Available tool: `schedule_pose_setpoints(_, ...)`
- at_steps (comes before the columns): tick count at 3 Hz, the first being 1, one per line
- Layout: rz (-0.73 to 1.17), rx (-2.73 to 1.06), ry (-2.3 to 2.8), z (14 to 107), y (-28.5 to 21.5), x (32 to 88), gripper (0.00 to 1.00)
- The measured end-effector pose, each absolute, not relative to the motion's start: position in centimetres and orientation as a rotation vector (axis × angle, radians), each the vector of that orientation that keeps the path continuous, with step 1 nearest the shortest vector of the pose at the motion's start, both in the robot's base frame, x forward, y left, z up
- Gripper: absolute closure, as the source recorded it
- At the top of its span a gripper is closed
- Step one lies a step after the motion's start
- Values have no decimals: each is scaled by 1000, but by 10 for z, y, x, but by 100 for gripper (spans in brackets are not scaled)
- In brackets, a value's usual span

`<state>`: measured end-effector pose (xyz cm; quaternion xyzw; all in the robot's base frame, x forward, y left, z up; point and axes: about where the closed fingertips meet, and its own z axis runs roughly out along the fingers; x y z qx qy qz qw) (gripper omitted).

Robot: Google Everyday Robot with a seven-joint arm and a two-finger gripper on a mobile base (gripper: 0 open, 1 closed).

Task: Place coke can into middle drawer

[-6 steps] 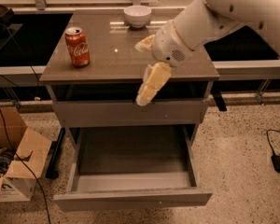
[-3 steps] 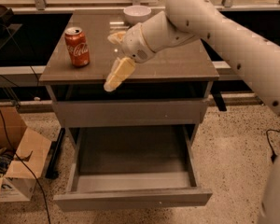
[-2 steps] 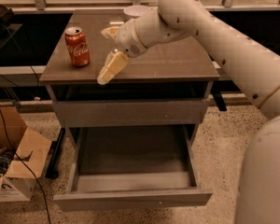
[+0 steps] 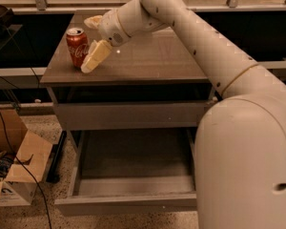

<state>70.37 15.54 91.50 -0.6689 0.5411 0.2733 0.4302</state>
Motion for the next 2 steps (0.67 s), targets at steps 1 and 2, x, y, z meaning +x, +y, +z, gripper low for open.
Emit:
schedule_pose_setpoints(1,697,-1672,1325,920,170,715,0)
schedule_pose_setpoints(2,698,-1654,1320,922,174,729,0)
